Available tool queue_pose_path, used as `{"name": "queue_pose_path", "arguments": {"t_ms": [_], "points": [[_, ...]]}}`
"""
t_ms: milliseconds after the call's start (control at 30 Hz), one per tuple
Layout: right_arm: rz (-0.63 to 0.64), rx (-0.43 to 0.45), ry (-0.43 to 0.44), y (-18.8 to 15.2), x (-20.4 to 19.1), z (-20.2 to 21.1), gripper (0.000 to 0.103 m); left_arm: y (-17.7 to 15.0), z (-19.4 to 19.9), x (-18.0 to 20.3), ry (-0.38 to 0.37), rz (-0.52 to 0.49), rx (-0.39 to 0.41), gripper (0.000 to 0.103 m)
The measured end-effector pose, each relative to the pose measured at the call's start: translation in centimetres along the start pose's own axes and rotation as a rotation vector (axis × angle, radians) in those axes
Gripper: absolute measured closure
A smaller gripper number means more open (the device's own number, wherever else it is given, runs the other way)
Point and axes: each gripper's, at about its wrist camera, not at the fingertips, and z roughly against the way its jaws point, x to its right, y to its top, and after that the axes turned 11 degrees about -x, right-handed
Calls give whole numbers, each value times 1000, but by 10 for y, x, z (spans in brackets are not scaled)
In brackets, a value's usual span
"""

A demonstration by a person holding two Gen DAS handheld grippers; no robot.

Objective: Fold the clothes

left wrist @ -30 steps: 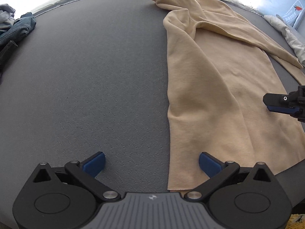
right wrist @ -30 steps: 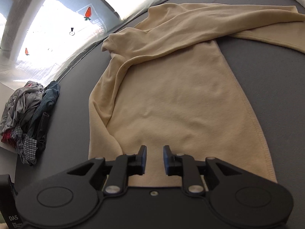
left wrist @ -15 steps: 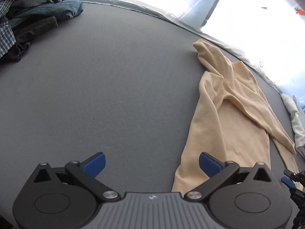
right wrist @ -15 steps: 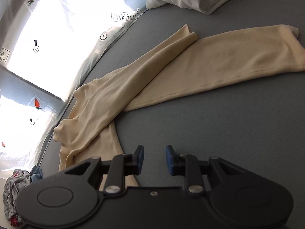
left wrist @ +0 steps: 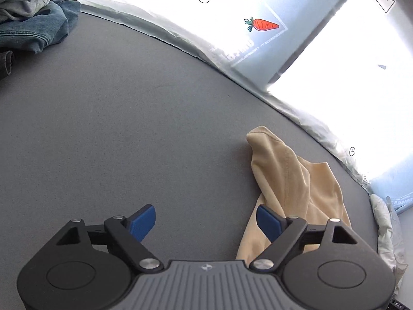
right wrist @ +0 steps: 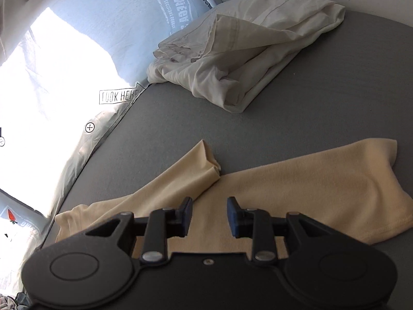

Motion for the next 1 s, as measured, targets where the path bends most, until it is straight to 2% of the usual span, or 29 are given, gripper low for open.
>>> {"name": "queue_pose_path", "arguments": {"t_ms": [67, 167, 267, 433, 467, 500, 533, 567, 600, 633, 700, 800, 900, 1000], "points": [[15, 6, -20, 11, 0, -5, 71, 15, -14, 11, -18, -17, 9, 23], [61, 11, -44, 24, -3, -12, 61, 33, -34, 26, -37, -46, 13, 23], [85, -7, -57, 32, -7, -20, 61, 47, -51, 36, -48, -63, 10, 23], [177, 1, -91, 32, -21, -30, 53, 59, -82, 44, -19, -75, -29, 23], [201, -1, -101, 32, -24, -31, 53, 60, -87, 45, -20, -80, -31, 26], [232, -4, -110, 30, -27, -32, 53, 60, -89, 46, -26, -81, -26, 36], [266, -7, -118, 29, -30, -34, 57, 60, -91, 47, -32, -81, -20, 51], [300, -10, -126, 28, -33, -35, 67, 60, -94, 48, -38, -78, -19, 60], [341, -19, -120, 27, -36, -36, 79, 62, -97, 49, -42, -73, -21, 87], [385, -29, -111, 28, -39, -39, 100, 63, -97, 50, -42, -74, -16, 98], [449, -8, -128, 30, -45, -36, 101, 65, -93, 54, -43, -91, 13, 98], [482, 82, -92, 41, -54, -9, 101, 71, -67, 69, -58, -178, 101, 99], [466, 190, -32, 54, -66, 23, 101, 77, -44, 85, -43, -274, 182, 98], [441, 255, 9, 65, -76, 40, 101, 82, -44, 93, -8, -347, 209, 98]]}}
